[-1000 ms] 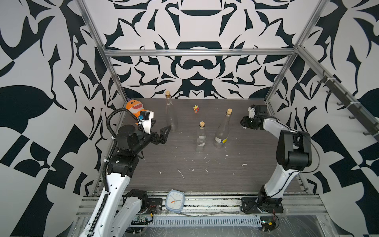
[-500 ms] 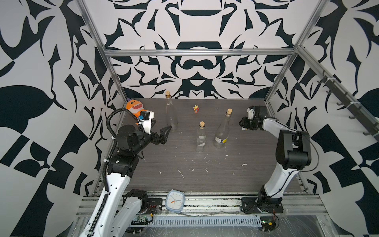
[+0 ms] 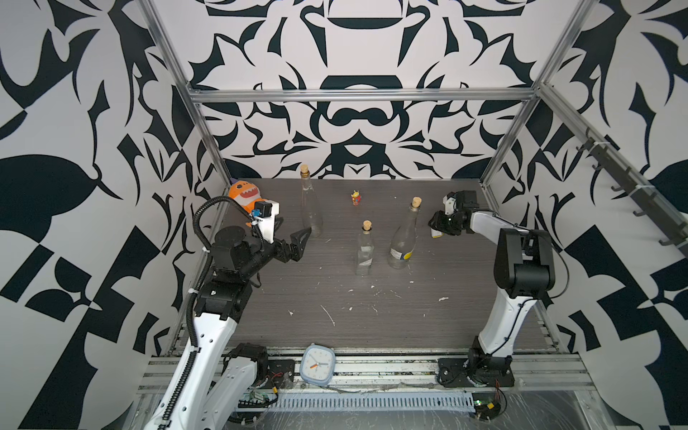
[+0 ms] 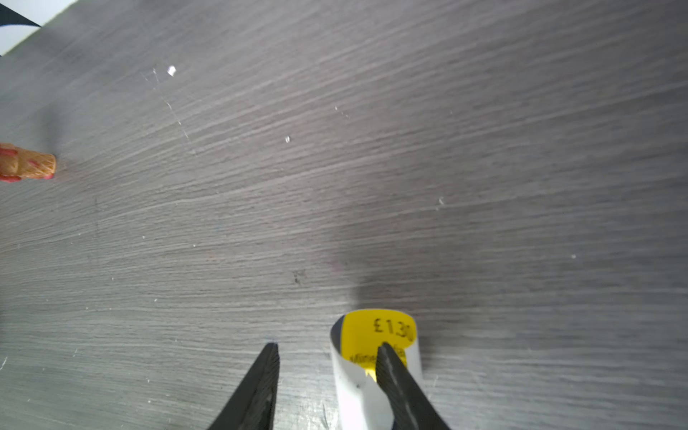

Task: Remove the label from the bottle
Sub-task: Place the label at the center of the board.

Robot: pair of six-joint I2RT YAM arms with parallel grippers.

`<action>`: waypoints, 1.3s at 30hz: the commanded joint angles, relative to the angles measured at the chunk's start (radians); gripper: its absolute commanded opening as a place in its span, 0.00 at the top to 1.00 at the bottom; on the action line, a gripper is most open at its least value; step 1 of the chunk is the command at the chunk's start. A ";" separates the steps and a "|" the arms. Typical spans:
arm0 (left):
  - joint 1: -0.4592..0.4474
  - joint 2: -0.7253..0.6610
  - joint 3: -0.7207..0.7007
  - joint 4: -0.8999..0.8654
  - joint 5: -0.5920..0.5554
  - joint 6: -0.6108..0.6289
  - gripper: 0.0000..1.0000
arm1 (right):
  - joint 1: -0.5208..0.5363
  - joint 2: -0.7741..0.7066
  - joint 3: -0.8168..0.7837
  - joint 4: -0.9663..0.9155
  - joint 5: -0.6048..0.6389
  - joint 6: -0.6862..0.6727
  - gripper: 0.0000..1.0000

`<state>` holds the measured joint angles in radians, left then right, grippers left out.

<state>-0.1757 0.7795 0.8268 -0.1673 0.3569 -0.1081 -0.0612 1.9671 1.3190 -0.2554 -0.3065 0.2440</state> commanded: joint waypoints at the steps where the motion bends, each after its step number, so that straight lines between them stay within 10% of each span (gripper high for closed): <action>1: 0.004 0.006 -0.011 0.023 0.014 -0.009 0.01 | 0.003 -0.027 -0.009 0.013 0.007 0.013 0.54; 19: 0.004 0.010 -0.014 0.037 0.018 -0.013 0.01 | 0.020 -0.178 -0.009 0.063 -0.011 -0.045 0.51; 39: 0.004 0.010 -0.006 0.020 0.020 -0.008 0.01 | 0.032 0.105 0.283 -0.043 0.108 -0.081 0.52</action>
<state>-0.1757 0.7925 0.8268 -0.1535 0.3634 -0.1101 -0.0425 2.1166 1.6089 -0.2890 -0.2230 0.1757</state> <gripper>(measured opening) 0.992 0.481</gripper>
